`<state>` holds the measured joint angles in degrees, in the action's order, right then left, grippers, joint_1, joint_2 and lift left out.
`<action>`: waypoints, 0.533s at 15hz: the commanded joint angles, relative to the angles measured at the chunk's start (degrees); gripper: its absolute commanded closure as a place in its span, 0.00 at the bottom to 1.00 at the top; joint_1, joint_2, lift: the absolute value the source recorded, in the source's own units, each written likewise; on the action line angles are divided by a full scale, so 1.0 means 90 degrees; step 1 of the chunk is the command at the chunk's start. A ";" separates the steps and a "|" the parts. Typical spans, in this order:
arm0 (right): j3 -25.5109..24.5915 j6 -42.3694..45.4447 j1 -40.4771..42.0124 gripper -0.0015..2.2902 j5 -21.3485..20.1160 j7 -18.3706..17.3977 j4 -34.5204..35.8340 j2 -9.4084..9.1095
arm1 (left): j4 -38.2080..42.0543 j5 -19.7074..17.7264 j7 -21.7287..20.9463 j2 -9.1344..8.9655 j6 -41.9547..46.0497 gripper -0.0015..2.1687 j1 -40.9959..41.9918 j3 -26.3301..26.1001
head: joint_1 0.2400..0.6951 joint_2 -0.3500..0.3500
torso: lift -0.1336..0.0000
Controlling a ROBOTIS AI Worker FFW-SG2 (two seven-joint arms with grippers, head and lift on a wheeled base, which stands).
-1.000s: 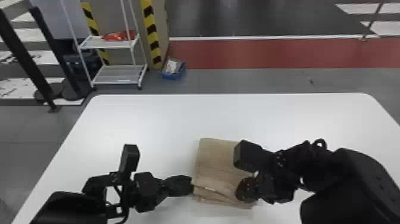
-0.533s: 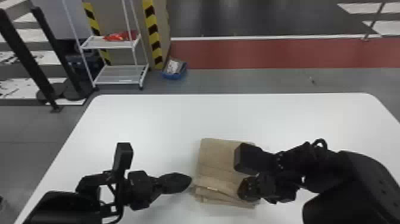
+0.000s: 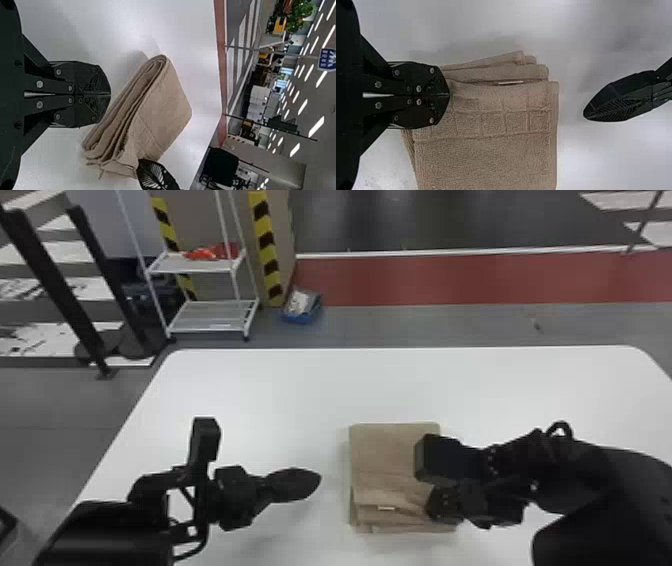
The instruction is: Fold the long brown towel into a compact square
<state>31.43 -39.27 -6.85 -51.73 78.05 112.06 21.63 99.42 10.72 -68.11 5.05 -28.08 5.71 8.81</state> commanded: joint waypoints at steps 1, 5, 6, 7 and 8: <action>-0.0094 0.0070 -0.0040 0.74 -0.0092 0.0031 -0.0079 0.0009 | -0.0001 0.0001 -0.0010 0.0015 -0.0001 0.96 0.0000 -0.0002 | 1.00 0.61 | 0.07; -0.0778 -0.0183 0.0019 0.73 0.0943 0.0031 0.0283 -0.0001 | 0.0077 -0.0077 -0.0020 0.0045 -0.0020 0.95 0.0039 0.0076 | 1.00 0.58 | 0.07; -0.1286 -0.0672 0.0097 0.62 0.1773 0.0031 0.0625 -0.0108 | 0.0194 -0.0136 -0.0020 0.0035 -0.0118 0.81 0.0088 0.0144 | 1.00 0.59 | 0.07; -0.1872 -0.1531 0.0233 0.35 0.2867 0.0031 0.1005 -0.0225 | 0.0350 -0.0214 -0.0030 0.0025 -0.0372 0.67 0.0117 0.0203 | 1.00 0.59 | 0.07; -0.2409 -0.2430 0.0331 0.07 0.3805 0.0031 0.1338 -0.0391 | 0.0575 -0.0224 -0.0039 -0.0014 -0.0528 0.67 0.0195 0.0291 | 1.00 0.60 | 0.07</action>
<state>16.28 -51.29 -5.16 -28.99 78.05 119.96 19.80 102.29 9.11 -68.39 5.27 -30.81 6.77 10.52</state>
